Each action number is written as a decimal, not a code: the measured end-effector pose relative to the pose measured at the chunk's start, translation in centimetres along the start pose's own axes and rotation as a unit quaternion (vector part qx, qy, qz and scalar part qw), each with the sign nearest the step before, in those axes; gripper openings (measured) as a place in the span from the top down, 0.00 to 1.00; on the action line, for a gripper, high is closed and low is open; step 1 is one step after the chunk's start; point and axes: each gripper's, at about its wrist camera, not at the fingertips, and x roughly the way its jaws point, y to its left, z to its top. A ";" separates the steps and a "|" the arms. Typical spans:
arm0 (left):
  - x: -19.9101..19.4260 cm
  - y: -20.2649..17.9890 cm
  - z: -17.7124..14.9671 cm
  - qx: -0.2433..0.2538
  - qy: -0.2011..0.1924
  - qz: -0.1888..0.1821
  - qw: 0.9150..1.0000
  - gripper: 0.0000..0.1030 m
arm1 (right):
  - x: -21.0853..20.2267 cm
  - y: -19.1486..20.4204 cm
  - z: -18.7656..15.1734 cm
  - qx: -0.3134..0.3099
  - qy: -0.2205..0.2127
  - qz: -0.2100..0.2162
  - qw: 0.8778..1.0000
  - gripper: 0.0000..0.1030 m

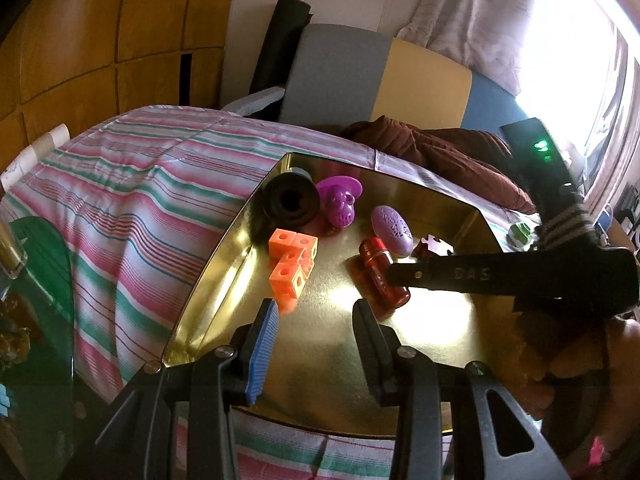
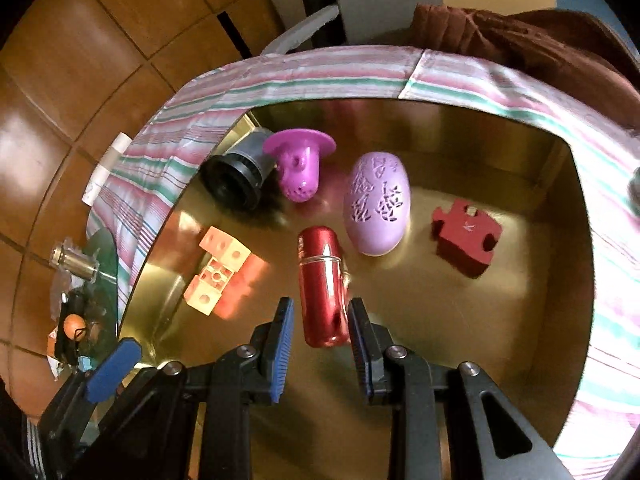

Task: Organize rigid objects
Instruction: 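Carry the red cylinder into the gold tray with the right gripper and release, then move both grippers from the tray back toward the remaining toys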

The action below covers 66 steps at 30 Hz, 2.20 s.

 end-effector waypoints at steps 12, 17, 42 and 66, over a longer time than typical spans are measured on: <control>0.0 -0.7 -0.1 0.014 0.001 0.002 1.000 0.62 | -4.9 -1.1 -1.8 -0.034 -0.038 -0.020 0.998 0.71; -0.2 -1.4 -0.3 0.027 0.000 0.002 1.000 0.62 | -6.3 -1.7 -2.9 -0.034 -0.044 -0.015 0.998 0.71; -2.4 -9.0 -2.6 0.133 -0.004 -0.086 0.987 0.62 | -11.7 -17.7 -8.7 0.061 -0.025 -0.141 0.988 0.64; -3.4 -18.8 -4.2 0.233 0.018 -0.139 0.962 0.62 | -14.4 -34.5 -1.9 0.219 -0.104 -0.171 0.955 0.57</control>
